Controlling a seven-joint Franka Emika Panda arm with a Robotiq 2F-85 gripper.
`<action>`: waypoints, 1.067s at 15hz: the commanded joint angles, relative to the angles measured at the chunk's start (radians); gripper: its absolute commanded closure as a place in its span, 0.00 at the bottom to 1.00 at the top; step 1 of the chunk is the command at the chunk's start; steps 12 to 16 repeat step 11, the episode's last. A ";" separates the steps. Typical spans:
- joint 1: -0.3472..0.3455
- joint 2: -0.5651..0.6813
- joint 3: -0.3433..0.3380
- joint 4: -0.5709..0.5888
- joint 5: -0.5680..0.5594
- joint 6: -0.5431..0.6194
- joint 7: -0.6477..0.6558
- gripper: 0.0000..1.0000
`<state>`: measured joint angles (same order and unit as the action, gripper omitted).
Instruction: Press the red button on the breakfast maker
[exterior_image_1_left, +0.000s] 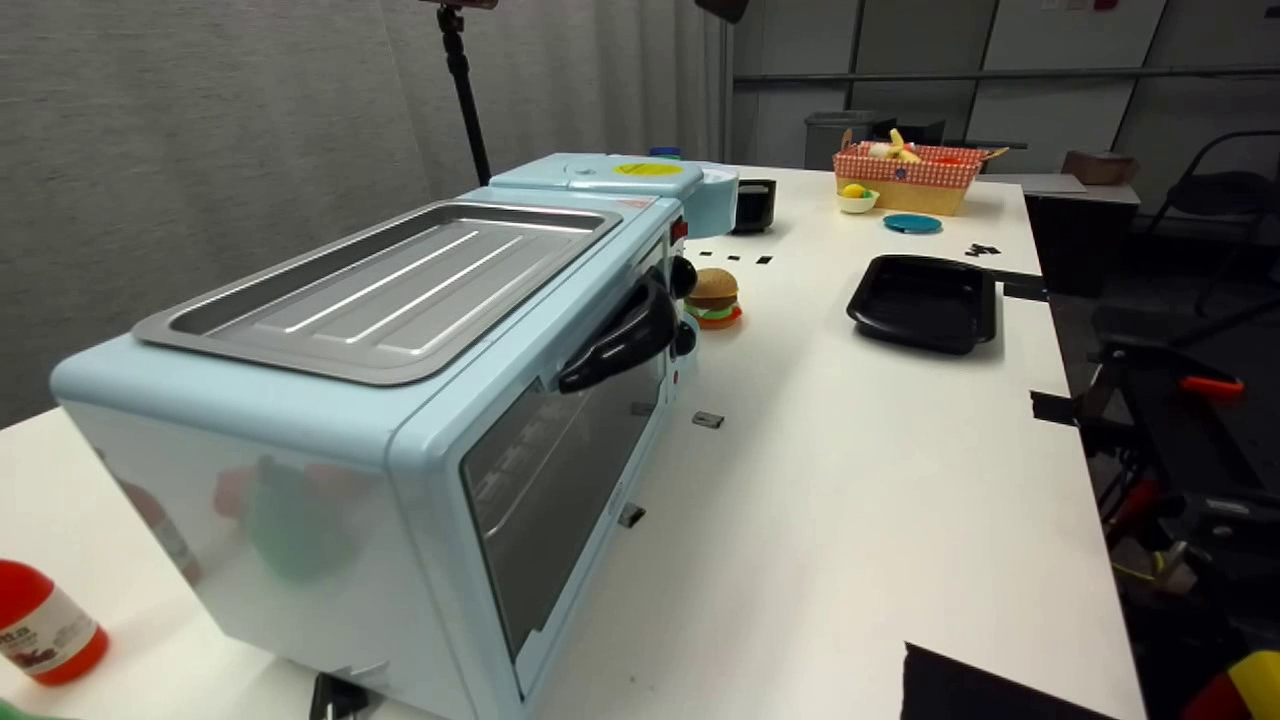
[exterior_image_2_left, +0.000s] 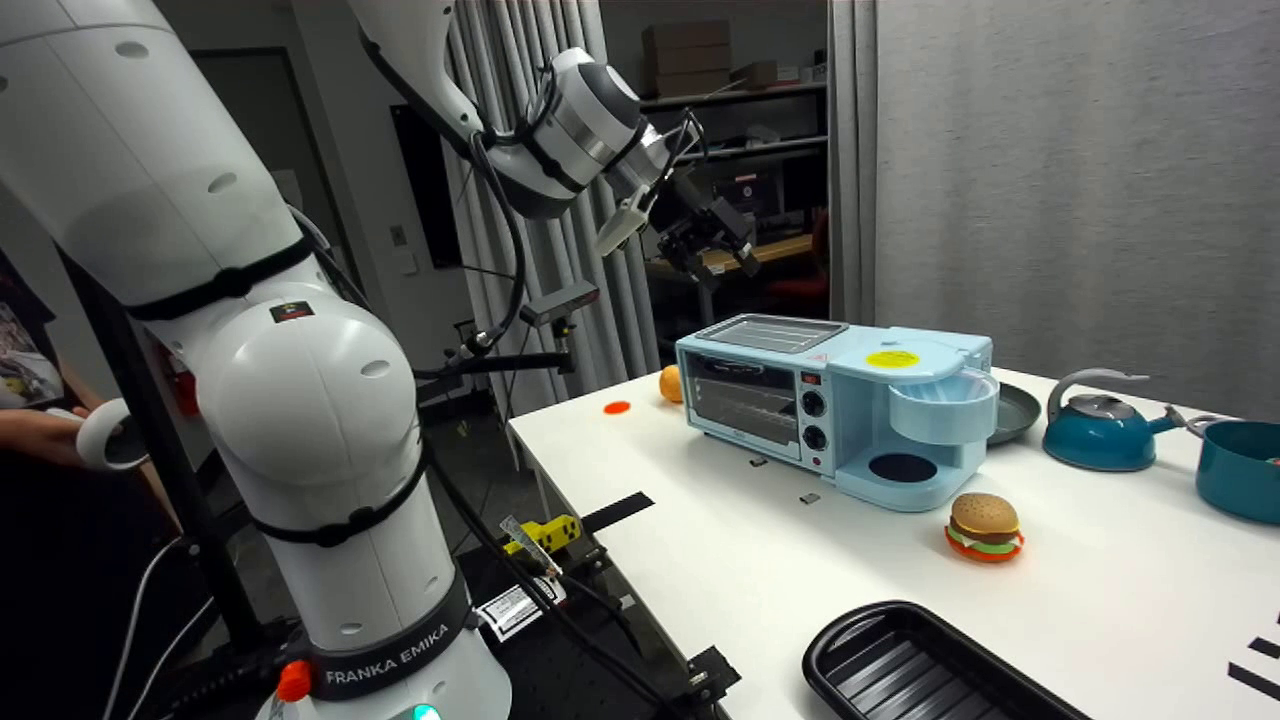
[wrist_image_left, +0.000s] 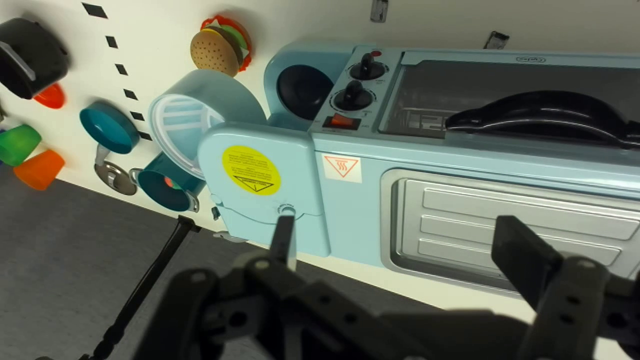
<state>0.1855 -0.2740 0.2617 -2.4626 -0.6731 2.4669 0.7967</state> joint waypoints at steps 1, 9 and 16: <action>-0.023 -0.002 0.022 0.000 0.011 0.002 -0.008 0.00; -0.023 -0.002 0.022 0.000 0.011 0.002 -0.008 0.00; -0.023 -0.002 0.022 0.000 0.011 0.002 -0.008 0.00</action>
